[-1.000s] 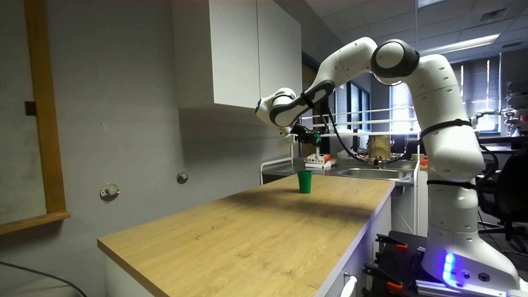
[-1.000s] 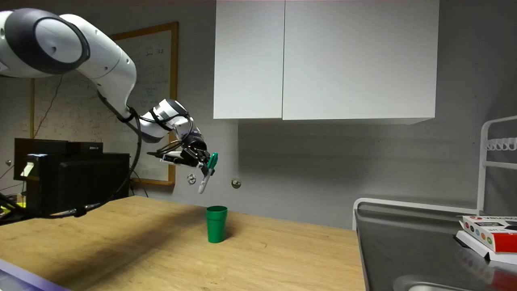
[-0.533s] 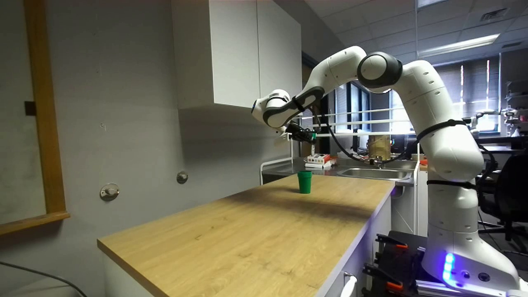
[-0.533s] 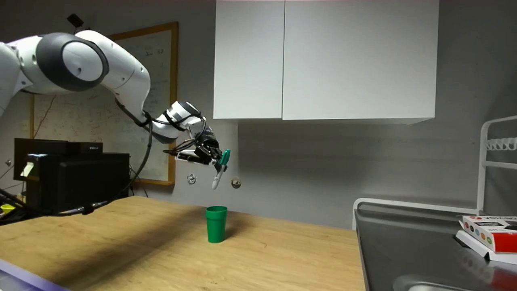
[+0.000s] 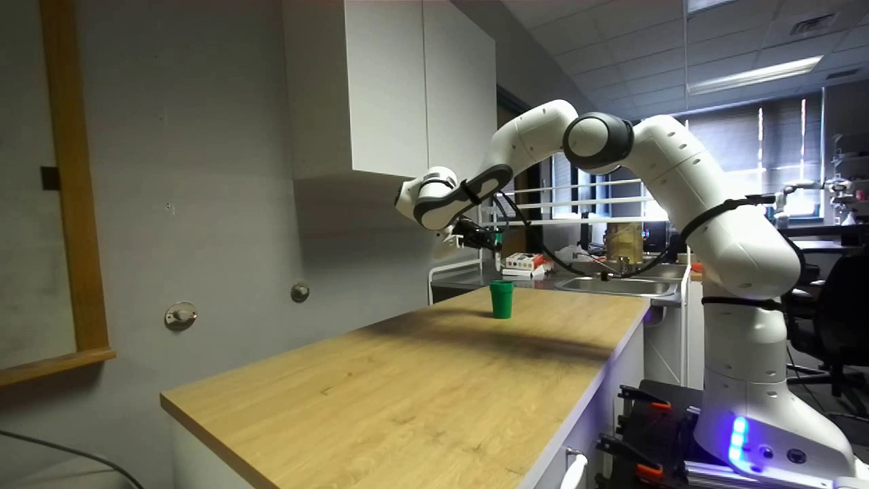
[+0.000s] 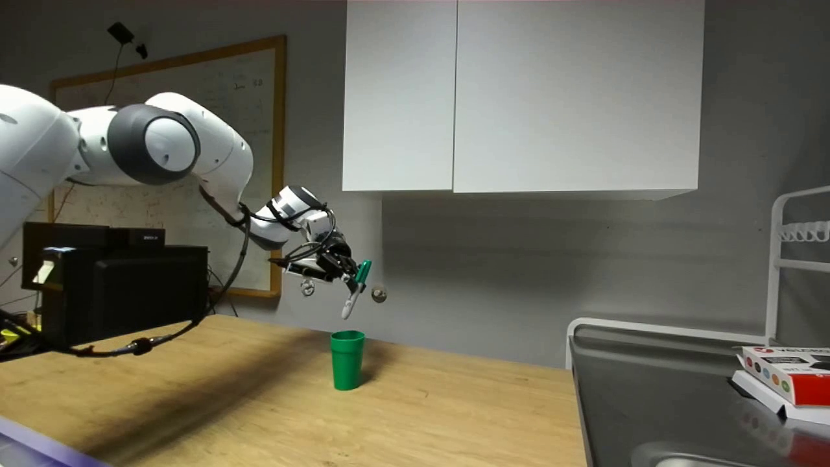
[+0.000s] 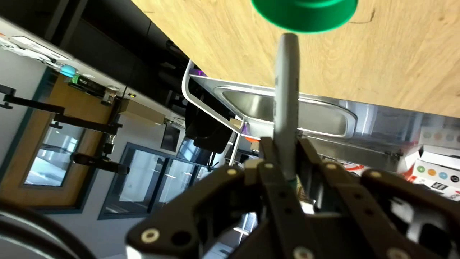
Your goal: Put the green marker inside the green cup
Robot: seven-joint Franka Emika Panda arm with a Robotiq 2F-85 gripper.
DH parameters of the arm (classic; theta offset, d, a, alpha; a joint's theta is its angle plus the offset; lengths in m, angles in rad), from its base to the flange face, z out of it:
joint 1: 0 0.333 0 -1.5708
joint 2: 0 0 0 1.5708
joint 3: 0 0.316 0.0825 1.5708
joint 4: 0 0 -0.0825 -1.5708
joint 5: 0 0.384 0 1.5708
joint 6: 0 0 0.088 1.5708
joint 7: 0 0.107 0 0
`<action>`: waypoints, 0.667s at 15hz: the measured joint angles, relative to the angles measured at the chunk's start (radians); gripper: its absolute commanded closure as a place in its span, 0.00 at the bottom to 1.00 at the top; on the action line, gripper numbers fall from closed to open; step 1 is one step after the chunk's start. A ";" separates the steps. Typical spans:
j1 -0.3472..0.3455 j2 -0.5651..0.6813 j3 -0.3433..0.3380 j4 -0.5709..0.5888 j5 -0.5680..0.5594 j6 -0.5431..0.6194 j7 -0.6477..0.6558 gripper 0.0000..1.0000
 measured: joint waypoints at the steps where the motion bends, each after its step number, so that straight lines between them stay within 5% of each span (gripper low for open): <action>1: 0.005 0.024 -0.003 0.015 -0.002 0.000 -0.003 0.95; 9: 0.010 0.156 -0.053 0.089 -0.022 0.001 -0.024 0.94; 10: 0.010 0.162 -0.059 0.095 -0.025 0.000 -0.028 0.81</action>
